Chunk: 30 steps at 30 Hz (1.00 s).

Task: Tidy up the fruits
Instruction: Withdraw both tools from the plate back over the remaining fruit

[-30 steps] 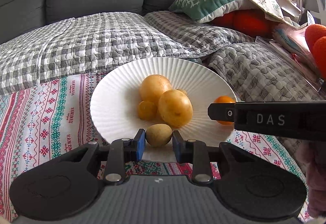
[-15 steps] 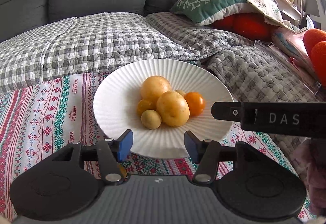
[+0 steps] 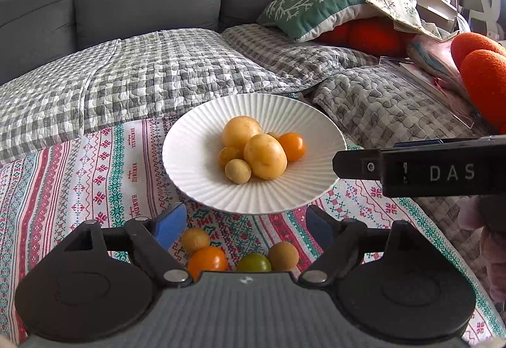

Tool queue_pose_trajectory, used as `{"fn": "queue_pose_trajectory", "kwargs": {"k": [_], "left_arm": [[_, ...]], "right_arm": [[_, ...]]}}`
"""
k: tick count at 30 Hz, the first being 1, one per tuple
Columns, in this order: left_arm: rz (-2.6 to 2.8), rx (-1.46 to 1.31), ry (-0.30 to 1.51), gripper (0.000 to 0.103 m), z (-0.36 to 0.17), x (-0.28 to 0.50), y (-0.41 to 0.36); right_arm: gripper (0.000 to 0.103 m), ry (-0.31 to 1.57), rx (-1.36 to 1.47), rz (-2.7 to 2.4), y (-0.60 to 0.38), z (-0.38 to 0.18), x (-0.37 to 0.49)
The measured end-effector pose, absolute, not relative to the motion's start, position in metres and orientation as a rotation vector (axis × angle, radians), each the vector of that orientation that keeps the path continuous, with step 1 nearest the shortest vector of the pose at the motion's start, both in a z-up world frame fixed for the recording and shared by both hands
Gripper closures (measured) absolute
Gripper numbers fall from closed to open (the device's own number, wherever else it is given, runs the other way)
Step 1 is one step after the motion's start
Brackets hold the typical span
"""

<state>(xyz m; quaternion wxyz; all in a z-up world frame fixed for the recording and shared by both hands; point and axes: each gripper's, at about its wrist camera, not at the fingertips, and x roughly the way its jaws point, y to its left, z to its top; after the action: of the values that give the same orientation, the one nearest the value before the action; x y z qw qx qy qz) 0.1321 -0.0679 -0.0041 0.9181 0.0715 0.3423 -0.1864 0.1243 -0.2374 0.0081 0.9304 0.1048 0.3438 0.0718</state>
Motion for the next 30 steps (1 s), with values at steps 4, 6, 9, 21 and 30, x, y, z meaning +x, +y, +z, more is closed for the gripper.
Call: {"fn": "queue_pose_trajectory", "kwargs": {"k": [4,6,9,21,30], "left_arm": [[-0.384,0.156,0.717,0.019,-0.003,0.126,-0.063],[-0.382,0.163,0.717,0.017,-0.002,0.123,-0.058],[-0.378,0.160,0.729,0.012,-0.002,0.118,-0.050],[-0.351,0.225,0.763,0.006,-0.012,0.106,-0.020],[-0.369,0.279,0.781,0.006,-0.021,0.096,-0.011]], "right_arm": [[0.017,0.721,0.198,0.138,-0.237,0.010,0.119],[0.014,0.736,0.186,0.130,-0.237,0.010,0.116],[0.012,0.752,0.161,0.131,-0.236,0.008,0.112],[0.001,0.795,0.083,0.155,-0.226,0.003,0.087],[0.001,0.809,0.010,0.158,-0.219,-0.008,0.074]]}}
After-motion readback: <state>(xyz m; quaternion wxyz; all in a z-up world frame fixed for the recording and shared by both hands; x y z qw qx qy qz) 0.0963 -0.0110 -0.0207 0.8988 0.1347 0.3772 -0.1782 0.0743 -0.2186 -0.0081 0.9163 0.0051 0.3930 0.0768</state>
